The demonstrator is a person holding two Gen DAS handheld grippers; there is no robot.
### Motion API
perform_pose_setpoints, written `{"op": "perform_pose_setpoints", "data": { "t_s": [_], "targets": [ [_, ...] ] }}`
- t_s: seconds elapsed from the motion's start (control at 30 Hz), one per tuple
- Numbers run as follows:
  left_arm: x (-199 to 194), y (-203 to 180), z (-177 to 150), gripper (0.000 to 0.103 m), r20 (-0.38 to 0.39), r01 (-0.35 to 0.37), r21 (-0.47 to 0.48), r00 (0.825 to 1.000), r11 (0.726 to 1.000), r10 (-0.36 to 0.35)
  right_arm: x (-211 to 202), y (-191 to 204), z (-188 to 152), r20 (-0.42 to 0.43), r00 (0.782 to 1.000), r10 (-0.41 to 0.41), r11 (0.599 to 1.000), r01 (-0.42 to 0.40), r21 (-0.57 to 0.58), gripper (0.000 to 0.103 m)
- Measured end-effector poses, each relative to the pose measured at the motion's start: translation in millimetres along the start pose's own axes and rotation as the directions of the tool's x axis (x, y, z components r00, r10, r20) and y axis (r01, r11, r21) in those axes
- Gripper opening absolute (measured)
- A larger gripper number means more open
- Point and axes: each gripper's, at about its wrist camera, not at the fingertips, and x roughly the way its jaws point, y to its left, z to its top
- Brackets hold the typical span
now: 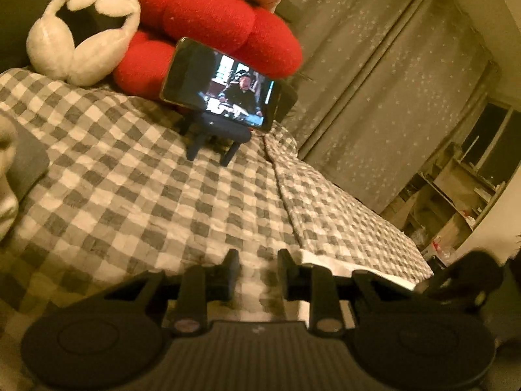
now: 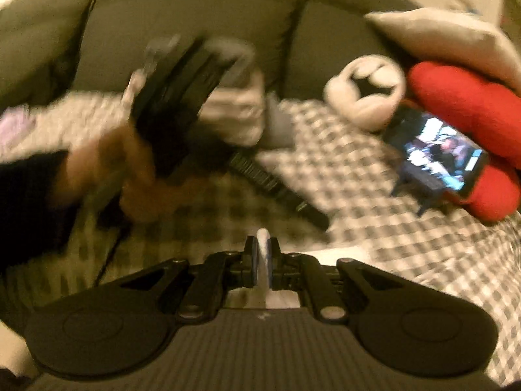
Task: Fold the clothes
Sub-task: 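Lay the cloth edge over with the right gripper and open both grippers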
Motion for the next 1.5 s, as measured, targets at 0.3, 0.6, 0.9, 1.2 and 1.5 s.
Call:
{"op": "perform_pose_setpoints", "data": {
  "t_s": [0.3, 0.6, 0.9, 1.2, 1.5],
  "targets": [
    [0.8, -0.5, 0.4, 0.03, -0.005, -0.002, 0.001, 1.0, 1.0, 0.002, 17.4, 12.1, -5.8, -0.068, 0.997, -0.044, 0.998, 0.04, -0.05, 0.028],
    [-3.5, -6.2, 1.3, 0.03, 0.012, 0.046, 0.013, 0.999, 0.999, -0.046, -36.7, -57.9, -4.8, 0.076, 0.992, -0.101, 0.969, 0.08, 0.235, 0.045],
    [-14.8, -30.6, -7.3, 0.028, -0.008, 0.067, 0.175, 0.998, 0.982, -0.067, 7.3, -106.6, -19.5, -0.008, 0.999, -0.046, 0.942, 0.046, 0.332, 0.045],
    [7.2, -45.1, -24.2, 0.027, -0.113, 0.029, 0.32, 0.994, 0.947, 0.008, 16.0, -113.7, -22.3, 0.018, 0.999, 0.04, 0.938, -0.044, 0.343, 0.015],
    [9.7, -43.9, -28.2, 0.027, -0.115, 0.053, 0.305, 0.993, 0.951, -0.019, 29.3, -118.1, -24.3, -0.017, 1.0, -0.001, 0.939, 0.007, 0.343, 0.015]
  ]
}}
